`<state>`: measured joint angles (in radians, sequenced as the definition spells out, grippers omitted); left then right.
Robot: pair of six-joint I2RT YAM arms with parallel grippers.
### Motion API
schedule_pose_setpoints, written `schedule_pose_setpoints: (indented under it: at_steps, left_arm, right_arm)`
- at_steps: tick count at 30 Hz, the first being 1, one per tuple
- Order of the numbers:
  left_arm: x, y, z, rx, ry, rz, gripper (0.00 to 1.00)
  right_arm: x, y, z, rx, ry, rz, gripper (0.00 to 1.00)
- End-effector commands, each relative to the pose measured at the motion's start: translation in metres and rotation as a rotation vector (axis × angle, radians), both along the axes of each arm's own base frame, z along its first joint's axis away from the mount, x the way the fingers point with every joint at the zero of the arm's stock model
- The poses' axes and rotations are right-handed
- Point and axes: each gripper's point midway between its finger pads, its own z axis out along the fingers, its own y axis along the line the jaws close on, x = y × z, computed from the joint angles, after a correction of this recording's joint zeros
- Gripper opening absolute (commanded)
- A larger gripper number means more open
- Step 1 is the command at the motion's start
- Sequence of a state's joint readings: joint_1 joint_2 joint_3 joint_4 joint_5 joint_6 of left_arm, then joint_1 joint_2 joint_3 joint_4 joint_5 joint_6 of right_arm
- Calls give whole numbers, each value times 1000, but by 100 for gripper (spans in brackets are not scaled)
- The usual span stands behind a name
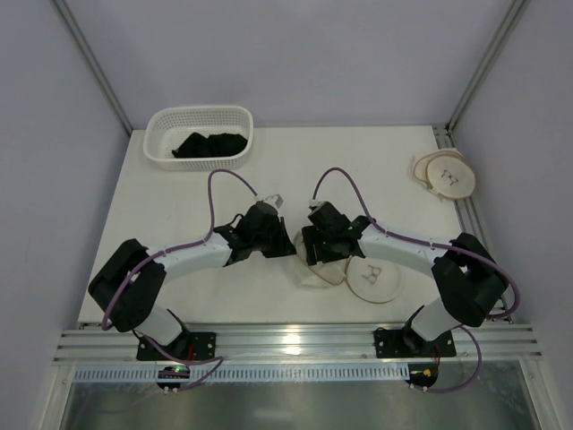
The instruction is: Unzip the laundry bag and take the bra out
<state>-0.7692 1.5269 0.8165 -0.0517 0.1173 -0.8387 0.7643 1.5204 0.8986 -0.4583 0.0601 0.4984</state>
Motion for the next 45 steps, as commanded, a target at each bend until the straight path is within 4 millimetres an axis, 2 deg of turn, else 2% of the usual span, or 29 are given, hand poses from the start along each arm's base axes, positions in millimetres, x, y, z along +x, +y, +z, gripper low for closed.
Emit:
schedule_pose_setpoints:
  at_steps: [1, 4, 5, 8, 13, 15, 17, 18, 19, 21, 25, 28, 29, 31, 32, 33, 34, 36, 37, 39, 40, 42, 43, 45]
  left_arm:
    - [5, -6, 17, -60, -37, 6, 0]
    - [3, -6, 15, -61, -25, 4, 0]
    - [4, -7, 16, -69, -29, 4, 0]
    - [5, -9, 18, -82, -37, 3, 0]
    - [4, -7, 16, -77, -34, 8, 0]
    - [4, -6, 16, -75, -35, 12, 0]
    - [5, -5, 16, -70, -36, 19, 0]
    - [5, -5, 16, -67, -39, 22, 0]
    - [6, -4, 17, -68, -42, 26, 0]
    - [8, -2, 18, -63, -42, 34, 0]
    - [13, 0, 17, -75, -30, 47, 0]
    - [13, -1, 14, -78, -18, 44, 0]
    - [14, -2, 15, -83, -15, 42, 0]
    - [12, -4, 13, -89, -4, 35, 0]
    - [12, -4, 12, -93, 0, 34, 0]
    - [11, -4, 10, -92, 6, 35, 0]
    - [11, -4, 11, -94, 5, 35, 0]
    - [9, -3, 10, -97, 10, 36, 0]
    - [8, -3, 10, -98, 12, 34, 0]
    - [7, -2, 10, -98, 11, 33, 0]
    - [7, -2, 10, -98, 11, 33, 0]
    - [6, -1, 12, -97, 8, 31, 0]
    - [6, 0, 12, -95, 7, 31, 0]
    - [5, 2, 13, -88, 4, 32, 0]
  right_arm:
    - [-1, -5, -16, -55, -4, -24, 67]
    - [-2, -1, -20, -44, -1, -13, 51]
    - [1, 1, -18, -35, -11, -14, 36]
    - [5, 2, -10, -26, -40, -14, 4]
    - [7, 3, 13, 2, -84, -2, 4]
    - [5, 2, 33, 40, -116, 7, 4]
    - [-3, 3, 48, 77, -122, 40, 4]
    - [-7, 3, 67, 121, -155, 53, 4]
    - [-12, 2, 74, 141, -157, 73, 4]
    - [-30, 4, 90, 200, -136, 141, 4]
    - [-48, -16, 132, 256, -218, 144, 4]
    - [-46, -23, 161, 307, -320, 131, 4]
    - [-43, -30, 175, 324, -387, 98, 4]
    - [-35, -38, 188, 347, -468, 45, 4]
    - [-31, -37, 207, 413, -536, 23, 4]
    - [-29, -37, 206, 427, -554, 12, 4]
    - [-25, -32, 218, 476, -602, 10, 4]
    - [-21, -27, 218, 500, -618, 6, 4]
    - [-18, -19, 229, 548, -649, 22, 4]
    - [-14, -12, 224, 575, -651, 16, 4]
    - [-10, -8, 233, 612, -682, 11, 3]
    - [-7, -6, 232, 629, -690, -5, 4]
    - [-5, -5, 240, 660, -716, -9, 4]
    - [-3, -10, 243, 676, -740, -43, 4]
